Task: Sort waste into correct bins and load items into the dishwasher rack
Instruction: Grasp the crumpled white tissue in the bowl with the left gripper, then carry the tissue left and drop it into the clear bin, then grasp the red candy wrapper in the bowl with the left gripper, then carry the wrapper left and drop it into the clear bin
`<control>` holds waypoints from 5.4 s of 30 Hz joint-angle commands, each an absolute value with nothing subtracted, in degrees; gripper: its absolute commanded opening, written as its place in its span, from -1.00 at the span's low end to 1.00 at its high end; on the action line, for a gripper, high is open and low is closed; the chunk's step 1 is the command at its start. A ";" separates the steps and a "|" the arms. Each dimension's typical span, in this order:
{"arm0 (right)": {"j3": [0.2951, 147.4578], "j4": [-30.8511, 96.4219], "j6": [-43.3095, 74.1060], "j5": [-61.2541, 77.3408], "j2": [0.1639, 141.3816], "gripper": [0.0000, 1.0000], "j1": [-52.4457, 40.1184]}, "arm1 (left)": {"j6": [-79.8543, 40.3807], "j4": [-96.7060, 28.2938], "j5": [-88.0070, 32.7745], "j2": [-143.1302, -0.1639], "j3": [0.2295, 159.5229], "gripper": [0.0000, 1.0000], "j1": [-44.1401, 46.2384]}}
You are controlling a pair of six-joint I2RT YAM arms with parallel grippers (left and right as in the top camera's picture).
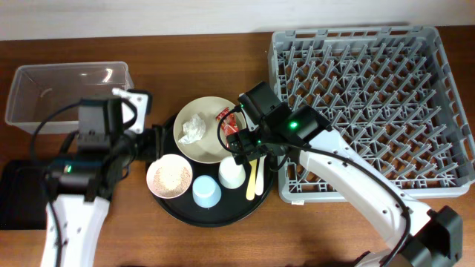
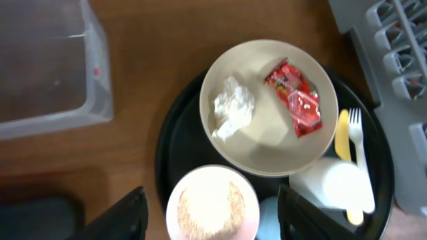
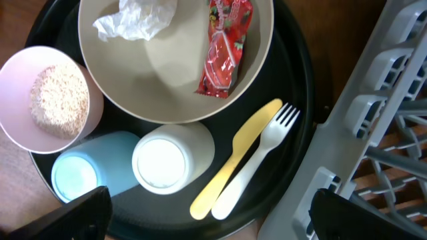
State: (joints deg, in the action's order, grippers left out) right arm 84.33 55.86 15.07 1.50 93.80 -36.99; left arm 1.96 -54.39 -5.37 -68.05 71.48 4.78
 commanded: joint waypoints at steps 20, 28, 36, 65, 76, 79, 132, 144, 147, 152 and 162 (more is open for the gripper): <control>85.36 55.88 15.75 1.02 92.99 0.96 -37.06 | 2.22 -34.70 -8.69 -110.32 72.31 0.26 13.47; 85.36 55.88 15.75 1.02 92.99 0.96 -37.06 | 2.17 -35.18 -4.95 -110.93 75.66 -0.81 14.22; 85.36 55.88 15.75 1.02 92.99 0.96 -37.06 | -1.10 -49.25 0.84 -101.16 96.53 -0.99 11.44; 85.36 55.88 15.75 1.02 92.99 0.96 -37.06 | -0.16 -32.69 6.00 -123.28 96.84 0.15 -21.41; 85.36 55.88 15.75 1.02 92.99 0.96 -37.06 | -2.35 -43.20 -18.09 -109.43 110.50 0.40 -17.17; 85.36 55.88 15.75 1.02 92.99 0.96 -37.06 | -2.28 -50.48 -26.76 -108.22 110.32 0.47 -10.98; 85.36 55.88 15.75 1.02 92.99 0.96 -37.06 | -17.06 -41.04 -13.63 -119.77 96.88 -0.49 16.62; 85.36 55.88 15.75 1.02 92.99 0.96 -37.06 | -14.48 -55.44 -7.60 -108.92 107.53 -0.69 -5.54; 85.36 55.88 15.75 1.02 92.99 0.96 -37.04 | -14.48 -56.42 -3.92 -108.95 107.50 -0.70 -11.49; 85.36 55.86 15.75 1.02 92.99 0.96 -37.06 | -12.43 -52.84 4.58 -109.16 105.78 -0.70 -13.30; 85.36 55.88 15.75 1.02 92.99 0.96 -37.06 | -6.52 -47.07 10.52 -118.74 104.92 -0.68 -13.30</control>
